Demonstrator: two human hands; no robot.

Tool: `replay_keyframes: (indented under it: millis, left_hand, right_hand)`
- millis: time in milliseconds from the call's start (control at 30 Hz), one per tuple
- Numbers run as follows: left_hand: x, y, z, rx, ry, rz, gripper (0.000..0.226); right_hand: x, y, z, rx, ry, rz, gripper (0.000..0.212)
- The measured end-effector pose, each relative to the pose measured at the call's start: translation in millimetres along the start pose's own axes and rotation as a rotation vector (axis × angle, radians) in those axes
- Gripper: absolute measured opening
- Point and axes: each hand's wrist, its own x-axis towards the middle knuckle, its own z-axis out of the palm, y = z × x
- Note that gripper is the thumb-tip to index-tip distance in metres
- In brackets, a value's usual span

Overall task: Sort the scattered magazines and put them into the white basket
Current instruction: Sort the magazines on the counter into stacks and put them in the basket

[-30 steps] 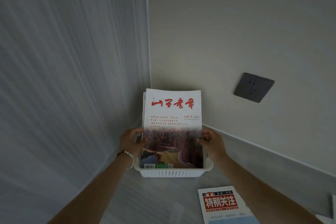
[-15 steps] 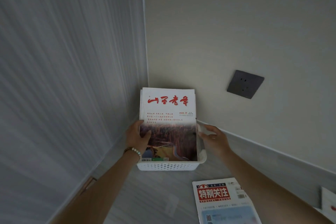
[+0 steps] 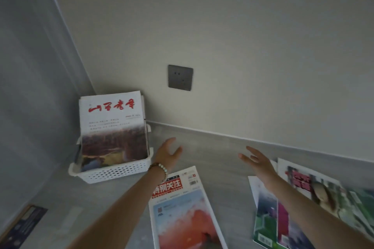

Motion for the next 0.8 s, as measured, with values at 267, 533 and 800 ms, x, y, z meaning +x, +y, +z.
replay_keyframes:
  millis: [267, 533, 800]
  left_hand:
    - [-30.0, 58.7, 178.0, 0.016, -0.213, -0.009, 0.041]
    - [-73.4, 70.6, 298.4, 0.361, -0.437, -0.149, 0.046]
    - [-84.7, 80.4, 340.2, 0.350, -0.354, -0.200, 0.044]
  right_hand:
    - [-35.7, 97.1, -177.9, -0.040, 0.179, 0.113, 0.061]
    - [-67.0, 177.8, -254.0, -0.207, 0.121, 0.132, 0.060]
    - [-68.1, 198.9, -249.3, -0.187, 0.142, 0.051, 0.055]
